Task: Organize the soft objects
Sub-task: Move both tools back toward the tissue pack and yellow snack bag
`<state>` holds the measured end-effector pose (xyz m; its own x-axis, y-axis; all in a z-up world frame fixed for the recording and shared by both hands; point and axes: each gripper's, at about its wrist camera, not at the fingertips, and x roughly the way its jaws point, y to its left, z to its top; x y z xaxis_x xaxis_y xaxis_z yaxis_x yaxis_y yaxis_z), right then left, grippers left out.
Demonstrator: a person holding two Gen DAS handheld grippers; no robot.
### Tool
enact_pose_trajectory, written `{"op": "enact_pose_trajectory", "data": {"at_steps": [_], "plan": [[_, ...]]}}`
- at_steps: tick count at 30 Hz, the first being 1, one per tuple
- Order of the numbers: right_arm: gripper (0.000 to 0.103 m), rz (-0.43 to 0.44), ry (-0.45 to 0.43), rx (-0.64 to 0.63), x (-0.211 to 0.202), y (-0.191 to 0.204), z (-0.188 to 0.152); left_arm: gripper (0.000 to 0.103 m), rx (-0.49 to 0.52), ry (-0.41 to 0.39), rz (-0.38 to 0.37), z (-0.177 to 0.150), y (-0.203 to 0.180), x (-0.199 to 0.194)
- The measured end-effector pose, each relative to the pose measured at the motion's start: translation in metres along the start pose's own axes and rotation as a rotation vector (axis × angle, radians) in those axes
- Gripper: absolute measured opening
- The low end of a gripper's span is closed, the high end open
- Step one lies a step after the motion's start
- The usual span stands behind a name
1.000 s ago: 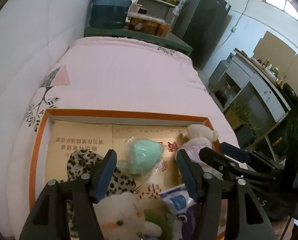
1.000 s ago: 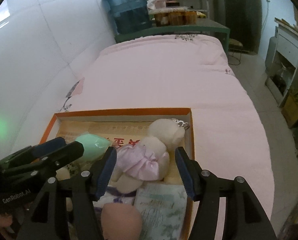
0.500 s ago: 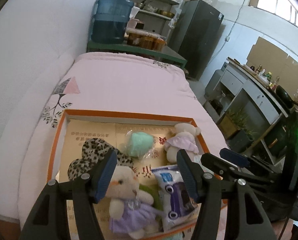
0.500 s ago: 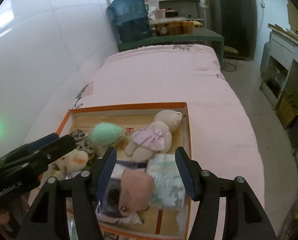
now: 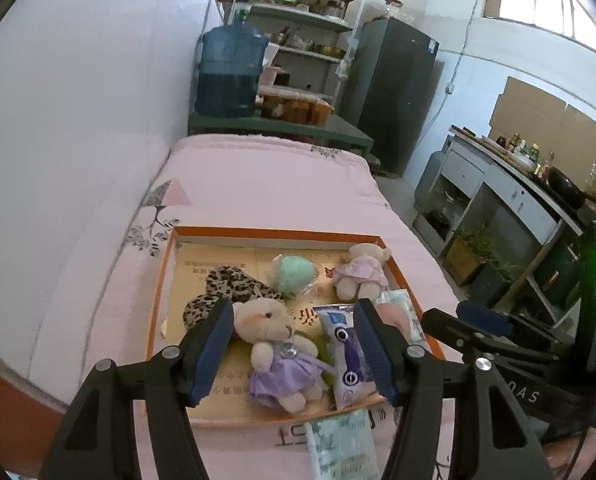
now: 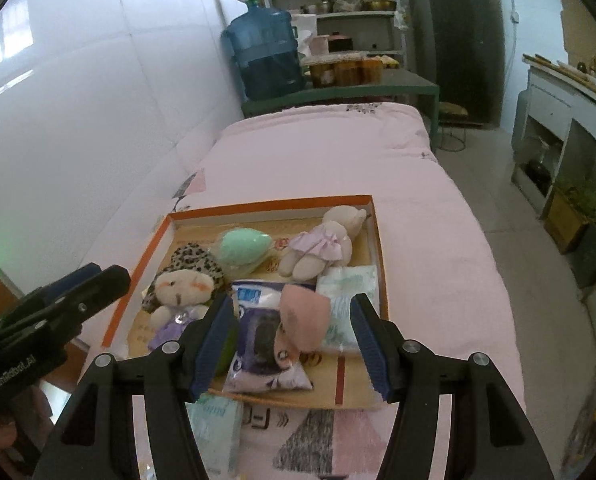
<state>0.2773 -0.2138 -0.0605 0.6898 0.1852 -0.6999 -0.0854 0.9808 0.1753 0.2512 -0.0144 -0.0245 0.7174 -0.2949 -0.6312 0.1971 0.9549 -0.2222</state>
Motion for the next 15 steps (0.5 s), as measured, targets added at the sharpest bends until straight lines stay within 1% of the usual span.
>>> {"op": "enact_pose_trajectory", "data": {"at_steps": [9,15], "plan": [[0.063,-0.015,-0.03,-0.023,-0.035,0.015,-0.023,0.062,0.042,-0.056,0.001,-0.016,-0.005,-0.039],[0.063,-0.015,-0.037,-0.029,-0.051,0.024,-0.037,0.062,0.069,-0.072,0.002,-0.03,-0.011,-0.061]]}}
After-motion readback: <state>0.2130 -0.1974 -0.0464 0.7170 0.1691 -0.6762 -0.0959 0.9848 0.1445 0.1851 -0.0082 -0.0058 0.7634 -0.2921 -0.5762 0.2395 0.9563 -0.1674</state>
